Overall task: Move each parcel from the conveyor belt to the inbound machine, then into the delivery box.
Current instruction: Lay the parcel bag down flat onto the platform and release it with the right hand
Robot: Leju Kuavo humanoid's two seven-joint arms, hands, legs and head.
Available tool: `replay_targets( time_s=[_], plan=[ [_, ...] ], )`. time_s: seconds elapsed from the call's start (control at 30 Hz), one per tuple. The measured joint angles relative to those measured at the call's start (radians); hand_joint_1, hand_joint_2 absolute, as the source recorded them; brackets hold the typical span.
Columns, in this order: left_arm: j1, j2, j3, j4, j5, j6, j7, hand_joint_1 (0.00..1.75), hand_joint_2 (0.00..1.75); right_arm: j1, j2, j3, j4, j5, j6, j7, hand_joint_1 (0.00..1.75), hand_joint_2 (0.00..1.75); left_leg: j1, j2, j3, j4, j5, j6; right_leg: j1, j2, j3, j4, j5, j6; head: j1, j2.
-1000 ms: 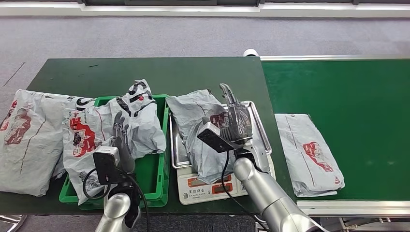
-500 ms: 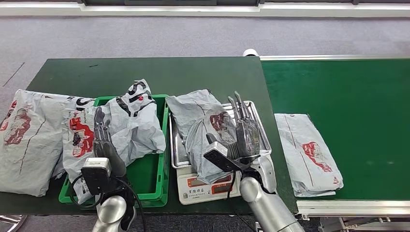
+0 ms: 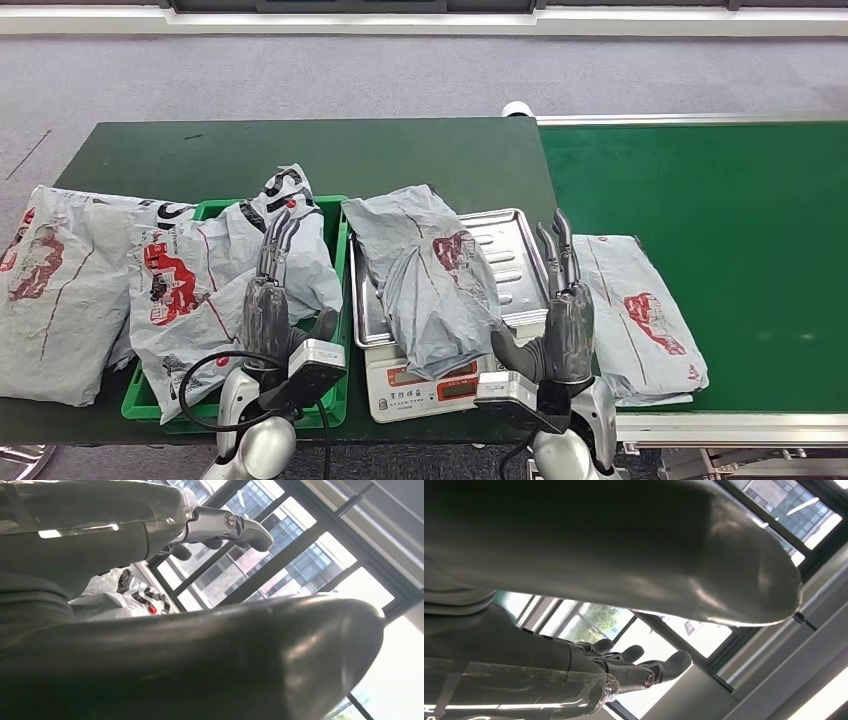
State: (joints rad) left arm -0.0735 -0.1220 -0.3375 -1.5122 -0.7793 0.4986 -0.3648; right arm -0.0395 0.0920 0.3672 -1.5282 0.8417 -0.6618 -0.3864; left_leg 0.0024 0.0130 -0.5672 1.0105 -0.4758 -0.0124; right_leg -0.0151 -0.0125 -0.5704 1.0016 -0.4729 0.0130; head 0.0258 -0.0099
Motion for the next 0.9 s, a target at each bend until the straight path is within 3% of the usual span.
replay_targets(
  time_s=[0.27, 0.4, 0.47, 0.6, 0.73, 0.9],
  plan=[
    [-0.001, 0.008, -0.008, 0.0, -0.002, 0.0, 0.0, 0.0, 0.0, 0.013, -0.006, -0.004, -0.036, 0.0, 0.0, 0.0, 0.0, 0.0, 0.0, 0.0, 0.0, 0.0, 0.0, 0.0, 0.0, 0.0, 0.0, 0.0, 0.0, 0.0, 0.0, 0.0],
    [-0.008, 0.012, -0.019, 0.003, -0.106, -0.017, 0.036, 0.0, 0.0, 0.025, -0.007, -0.007, -0.053, -0.014, 0.003, -0.015, 0.0, 1.75, 0.0, -0.001, 0.0, 0.0, 0.0, 0.0, 0.0, -0.001, 0.0, 0.0, 0.0, 0.0, 0.0, 0.0],
    [-0.02, 0.014, -0.035, 0.014, -0.197, -0.044, 0.069, 0.0, 0.0, 0.048, -0.01, -0.012, -0.085, -0.046, 0.006, -0.04, 0.0, 1.75, 0.0, -0.001, 0.0, 0.0, 0.0, 0.0, 0.0, -0.001, 0.0, 0.0, 0.0, 0.0, 0.0, 0.0],
    [-0.079, 0.018, -0.076, 0.083, -0.275, -0.109, 0.102, 0.0, 1.75, 0.104, -0.022, -0.02, -0.18, -0.144, -0.013, -0.138, 0.0, 1.75, 0.0, -0.001, 0.0, 0.0, 0.0, 0.0, 0.0, -0.001, 0.0, 0.0, 0.0, 0.0, 0.0, 0.0],
    [-0.167, 0.012, -0.114, 0.218, -0.281, -0.171, 0.117, 0.0, 1.75, 0.112, -0.032, -0.023, -0.249, -0.22, -0.035, -0.208, 0.0, 1.75, -0.001, 0.0, 0.0, 0.0, 0.0, 0.0, -0.001, -0.001, 0.0, 0.0, 0.001, 0.0, 0.0, 0.0],
    [-0.258, -0.02, -0.156, 0.389, -0.294, -0.199, 0.135, 0.0, 1.75, 0.091, -0.033, -0.025, -0.28, -0.228, -0.037, -0.213, 0.0, 1.75, -0.001, 0.0, 0.001, 0.0, 0.002, 0.001, 0.0, 0.0, 0.001, 0.0, 0.002, 0.0, 0.0, 0.0]
  ],
)
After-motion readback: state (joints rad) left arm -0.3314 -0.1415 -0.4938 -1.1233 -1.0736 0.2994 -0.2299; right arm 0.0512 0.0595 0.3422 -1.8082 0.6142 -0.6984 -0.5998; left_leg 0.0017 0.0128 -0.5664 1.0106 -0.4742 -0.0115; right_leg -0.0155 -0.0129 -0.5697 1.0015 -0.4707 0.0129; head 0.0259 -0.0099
